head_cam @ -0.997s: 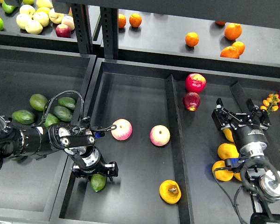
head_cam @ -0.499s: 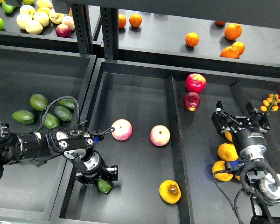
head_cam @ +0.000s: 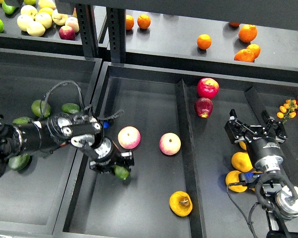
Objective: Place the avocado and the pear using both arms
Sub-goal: 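Carry the avocado with the left gripper into the avocado bin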
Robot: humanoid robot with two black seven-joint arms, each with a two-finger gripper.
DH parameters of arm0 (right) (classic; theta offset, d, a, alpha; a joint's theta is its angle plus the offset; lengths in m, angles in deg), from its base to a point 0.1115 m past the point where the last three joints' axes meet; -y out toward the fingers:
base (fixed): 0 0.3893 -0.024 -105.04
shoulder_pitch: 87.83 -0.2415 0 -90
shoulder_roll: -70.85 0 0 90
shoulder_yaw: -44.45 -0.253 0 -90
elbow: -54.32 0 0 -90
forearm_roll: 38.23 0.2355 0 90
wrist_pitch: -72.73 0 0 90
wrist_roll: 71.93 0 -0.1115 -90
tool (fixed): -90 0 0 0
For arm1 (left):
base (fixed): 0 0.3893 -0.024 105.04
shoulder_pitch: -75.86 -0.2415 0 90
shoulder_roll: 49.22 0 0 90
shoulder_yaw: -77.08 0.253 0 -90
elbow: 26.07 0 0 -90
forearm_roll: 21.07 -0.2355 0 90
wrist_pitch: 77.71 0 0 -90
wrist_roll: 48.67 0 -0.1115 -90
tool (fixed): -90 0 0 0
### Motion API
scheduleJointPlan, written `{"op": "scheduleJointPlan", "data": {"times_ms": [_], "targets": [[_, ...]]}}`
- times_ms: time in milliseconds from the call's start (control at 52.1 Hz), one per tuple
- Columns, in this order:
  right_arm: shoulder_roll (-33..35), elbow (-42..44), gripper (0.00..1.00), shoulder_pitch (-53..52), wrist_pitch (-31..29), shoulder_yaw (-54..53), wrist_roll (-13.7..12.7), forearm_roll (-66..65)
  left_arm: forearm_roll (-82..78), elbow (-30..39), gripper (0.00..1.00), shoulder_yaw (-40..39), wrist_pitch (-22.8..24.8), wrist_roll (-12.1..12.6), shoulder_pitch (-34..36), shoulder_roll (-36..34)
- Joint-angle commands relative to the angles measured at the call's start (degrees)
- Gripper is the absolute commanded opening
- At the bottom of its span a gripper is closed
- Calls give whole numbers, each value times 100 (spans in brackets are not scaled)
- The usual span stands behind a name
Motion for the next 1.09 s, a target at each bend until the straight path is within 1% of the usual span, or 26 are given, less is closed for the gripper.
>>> {"op": "scheduleJointPlan", "data": {"times_ms": [0, 19, 115, 173, 249, 364, 518, 690, 805, 997, 1074], "targets": [[0, 0, 100, 4, -6, -1, -6, 9, 75, 0, 18, -80, -1, 0, 93, -597], [0, -8, 100, 22, -6, -1, -6, 9, 66, -9, 18, -71, -1, 0, 67, -911], [0, -17, 100, 31, -14, -1, -6, 9, 75, -70, 19, -71, -1, 0, -12, -1405], [0, -17, 100, 31, -14, -1, -6, 17, 75, -158, 19, -89, -1, 0, -144, -1590], [0, -26, 100, 4, -14, -1, -14, 18, 75, -299, 20, -194, -1, 0, -354, -1661], [0, -17, 100, -224, -14, -98, -93, 35, 40, -413, 20, -449, -1, 0, -724, -1679], [0, 0, 100, -584, 29, -239, -102, 184, 4, -439, 20, -704, -1, 0, -1075, -1661], [0, 0, 100, -602, 38, -256, -102, 211, 4, -598, 22, -862, -1, 0, -1348, -1556], [0, 0, 100, -585, 30, -283, -102, 211, -39, -773, 24, -1011, -1, 0, -1471, -1354], [0, 0, 100, -567, 30, -274, -102, 211, -48, -1011, 27, -1038, -1, 0, -1577, -1125], [0, 0, 100, -558, 30, -274, -102, 202, -57, -1151, 31, -1047, -1, 0, -1638, -1037]]}}
